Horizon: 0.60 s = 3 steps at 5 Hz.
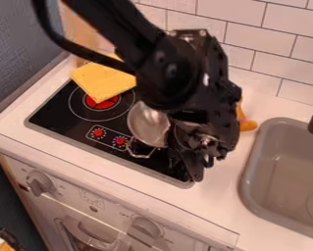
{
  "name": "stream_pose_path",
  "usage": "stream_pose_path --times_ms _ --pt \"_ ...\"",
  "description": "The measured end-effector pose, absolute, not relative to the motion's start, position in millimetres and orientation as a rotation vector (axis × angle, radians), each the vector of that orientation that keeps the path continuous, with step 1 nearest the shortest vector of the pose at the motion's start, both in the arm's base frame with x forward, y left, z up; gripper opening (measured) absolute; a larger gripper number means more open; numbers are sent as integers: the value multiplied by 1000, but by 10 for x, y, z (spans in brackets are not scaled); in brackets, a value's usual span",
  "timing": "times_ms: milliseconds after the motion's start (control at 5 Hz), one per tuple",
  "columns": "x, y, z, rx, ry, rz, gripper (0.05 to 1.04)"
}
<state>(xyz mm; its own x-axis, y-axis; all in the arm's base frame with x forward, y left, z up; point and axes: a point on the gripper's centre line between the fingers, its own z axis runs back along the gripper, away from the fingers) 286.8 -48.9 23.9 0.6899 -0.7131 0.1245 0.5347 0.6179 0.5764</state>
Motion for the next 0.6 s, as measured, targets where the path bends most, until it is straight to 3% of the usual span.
stream_pose_path --times_ms 200,400,600 --pt "2877 -505 211 526 -369 -731 97" --pt "2883 -507 205 524 -340 -730 267" --pt "2885 -513 209 521 -340 -735 545"
